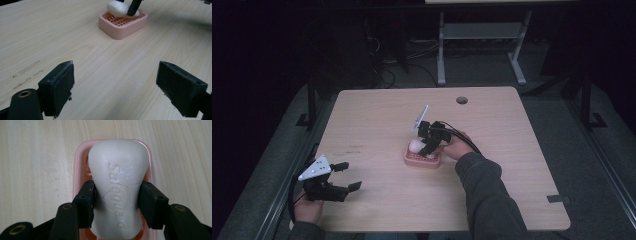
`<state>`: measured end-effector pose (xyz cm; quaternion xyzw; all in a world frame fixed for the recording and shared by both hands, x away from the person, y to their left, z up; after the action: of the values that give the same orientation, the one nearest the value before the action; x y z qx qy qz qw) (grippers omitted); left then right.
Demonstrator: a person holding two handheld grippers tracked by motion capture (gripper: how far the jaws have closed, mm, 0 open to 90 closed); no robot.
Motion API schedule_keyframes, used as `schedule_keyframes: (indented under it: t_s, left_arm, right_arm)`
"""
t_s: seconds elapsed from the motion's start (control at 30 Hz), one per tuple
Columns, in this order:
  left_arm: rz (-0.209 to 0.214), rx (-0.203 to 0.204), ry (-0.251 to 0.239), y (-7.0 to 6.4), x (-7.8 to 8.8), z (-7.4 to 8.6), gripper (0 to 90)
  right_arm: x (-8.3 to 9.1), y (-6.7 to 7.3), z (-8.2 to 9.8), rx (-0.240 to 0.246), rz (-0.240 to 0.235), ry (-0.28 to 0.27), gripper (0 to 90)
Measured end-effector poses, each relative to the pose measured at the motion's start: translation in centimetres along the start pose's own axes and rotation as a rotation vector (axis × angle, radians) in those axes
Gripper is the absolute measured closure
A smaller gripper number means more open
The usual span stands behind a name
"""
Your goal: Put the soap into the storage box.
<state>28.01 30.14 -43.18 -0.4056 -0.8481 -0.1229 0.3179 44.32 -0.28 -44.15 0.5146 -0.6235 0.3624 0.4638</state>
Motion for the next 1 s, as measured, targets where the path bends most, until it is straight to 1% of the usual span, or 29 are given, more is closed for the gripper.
schedule_keyframes:
  t_s: [0.2, 0.3, 0.63, 0.7, 0.83, 0.9, 0.93, 1.0]
  left_arm:
    - [0.0, -0.004, 0.001, 0.0, 0.02, 0.0, 14.8]
    - [0.001, 0.0, 0.002, 0.01, 0.05, 0.02, 14.8]
    - [-0.001, 0.002, 0.003, 0.02, 0.08, 0.02, 14.8]
    - [0.0, -0.004, 0.004, 0.02, 0.07, 0.01, 14.8]
    - [0.0, -0.003, 0.001, 0.01, 0.04, 0.01, 14.8]
    - [0.0, -0.003, 0.002, 0.02, 0.04, 0.01, 14.8]
    - [0.0, -0.001, 0.0, 0.01, 0.03, 0.01, 14.8]
    - [0.0, -0.003, 0.002, 0.0, 0.0, 0.01, 14.8]
  right_arm:
    - [-0.4, -0.07, 0.02, 0.0, -0.003, 0.007, 48.4]
    - [-0.61, -0.17, 0.17, -0.007, 0.001, 0.012, 48.1]
    - [-0.68, -0.28, 0.36, -0.011, 0.0, 0.0, 48.3]
    - [-0.69, -0.24, 0.38, -0.011, 0.002, -0.002, 48.1]
    - [-0.57, -0.16, 0.43, -0.021, -0.004, -0.02, 46.5]
    - [-0.42, -0.15, 0.41, -0.019, -0.006, -0.031, 44.9]
    - [-0.39, -0.11, 0.4, -0.02, -0.008, -0.034, 43.2]
    - [-0.37, -0.03, 0.41, -0.017, -0.007, -0.029, 42.5]
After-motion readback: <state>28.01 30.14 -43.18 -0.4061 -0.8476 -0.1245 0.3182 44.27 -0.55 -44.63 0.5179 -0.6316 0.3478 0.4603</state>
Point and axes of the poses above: each handheld gripper's, and its own axes: x roughly backward along the jaws, z roughly out of its underside, y roughly to its left, the point moved 3 cm from there along -x, roughly forward along the jaws, and after that the axes turned 8 degrees about y, right-handed, at the moved point
